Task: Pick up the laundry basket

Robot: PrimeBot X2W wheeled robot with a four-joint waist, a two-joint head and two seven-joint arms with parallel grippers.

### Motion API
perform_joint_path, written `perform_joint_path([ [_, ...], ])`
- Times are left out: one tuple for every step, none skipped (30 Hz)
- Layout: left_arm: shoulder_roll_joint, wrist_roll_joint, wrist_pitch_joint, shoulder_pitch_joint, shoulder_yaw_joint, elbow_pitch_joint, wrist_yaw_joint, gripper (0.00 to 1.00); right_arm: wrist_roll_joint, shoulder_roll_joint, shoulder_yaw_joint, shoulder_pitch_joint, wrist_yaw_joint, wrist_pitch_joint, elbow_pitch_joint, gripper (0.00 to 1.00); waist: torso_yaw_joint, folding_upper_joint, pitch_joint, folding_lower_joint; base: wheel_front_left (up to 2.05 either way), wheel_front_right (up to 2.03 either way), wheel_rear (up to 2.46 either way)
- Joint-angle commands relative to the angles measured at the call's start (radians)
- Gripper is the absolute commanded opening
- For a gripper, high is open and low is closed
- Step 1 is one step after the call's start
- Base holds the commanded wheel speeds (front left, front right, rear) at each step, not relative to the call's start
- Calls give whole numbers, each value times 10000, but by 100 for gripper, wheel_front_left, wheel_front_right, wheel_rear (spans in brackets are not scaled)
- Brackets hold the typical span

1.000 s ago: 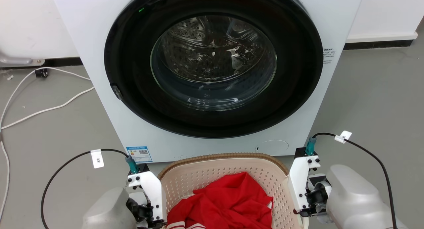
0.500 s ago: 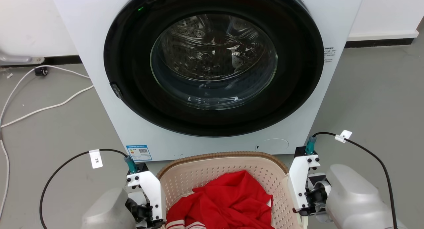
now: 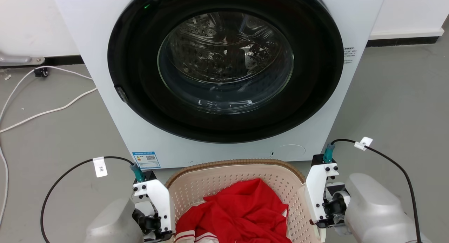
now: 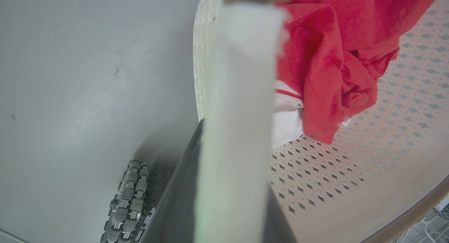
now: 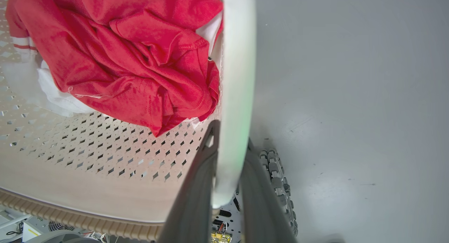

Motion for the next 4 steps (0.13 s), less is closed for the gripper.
perform_joint_path([
  [15, -143, -93, -244, 44, -70, -132, 0, -53, 25, -8, -23, -14, 24, 25, 0, -8, 0, 4, 0, 0, 0, 0],
  [22, -148, -111, -244, 38, -68, -132, 0, -70, 25, -18, -25, -14, 21, 25, 0, -13, 0, 7, 0, 0, 0, 0],
  [26, -155, -133, -244, 30, -65, -130, 0, -89, 27, -30, -23, -14, 14, 25, 0, -16, 0, 10, 0, 0, 0, 0],
  [33, -157, -158, -243, 20, -64, -130, 0, -105, 29, -38, -14, -14, 15, 25, 0, -21, 0, 10, 0, 0, 0, 0],
])
